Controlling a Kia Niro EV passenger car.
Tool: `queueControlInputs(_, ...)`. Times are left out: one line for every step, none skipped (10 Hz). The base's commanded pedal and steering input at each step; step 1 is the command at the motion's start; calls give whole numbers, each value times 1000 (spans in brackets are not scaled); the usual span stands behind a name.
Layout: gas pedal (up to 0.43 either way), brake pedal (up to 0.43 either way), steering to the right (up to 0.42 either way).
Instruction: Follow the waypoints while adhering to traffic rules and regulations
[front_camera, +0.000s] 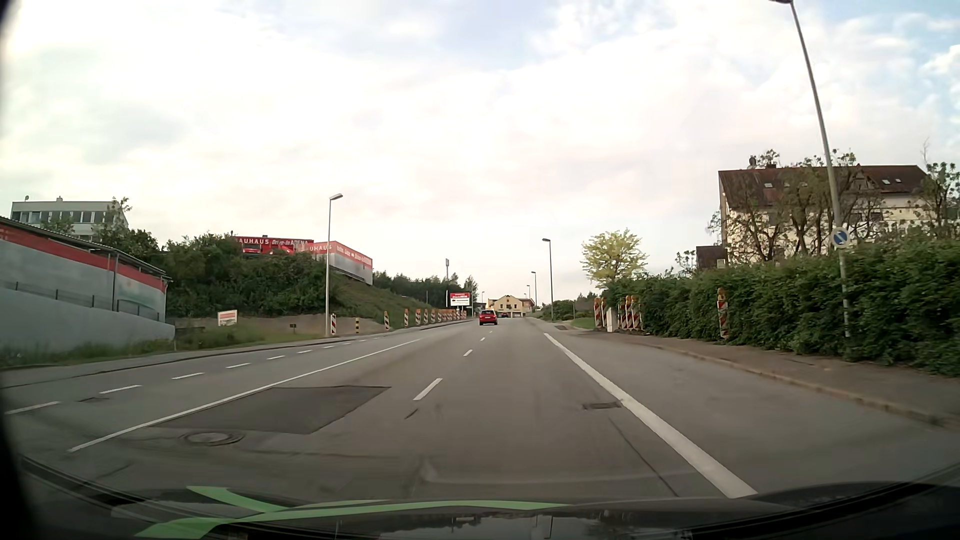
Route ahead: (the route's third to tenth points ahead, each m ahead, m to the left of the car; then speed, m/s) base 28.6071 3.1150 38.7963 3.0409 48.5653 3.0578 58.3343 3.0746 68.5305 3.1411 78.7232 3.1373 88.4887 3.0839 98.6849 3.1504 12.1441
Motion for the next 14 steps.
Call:
queueControlInputs(220,0,1)
queueControlInputs(220,0,1)
queueControlInputs(220,0,-1)
queueControlInputs(220,0,-1)
queueControlInputs(220,0,-1)
queueControlInputs(220,0,-4)
queueControlInputs(209,0,-5)
queueControlInputs(209,0,-7)
queueControlInputs(209,0,-10)
queueControlInputs(209,0,-7)
queueControlInputs(209,0,-3)
queueControlInputs(209,0,-3)
queueControlInputs(209,0,-3)
queueControlInputs(209,0,-3)
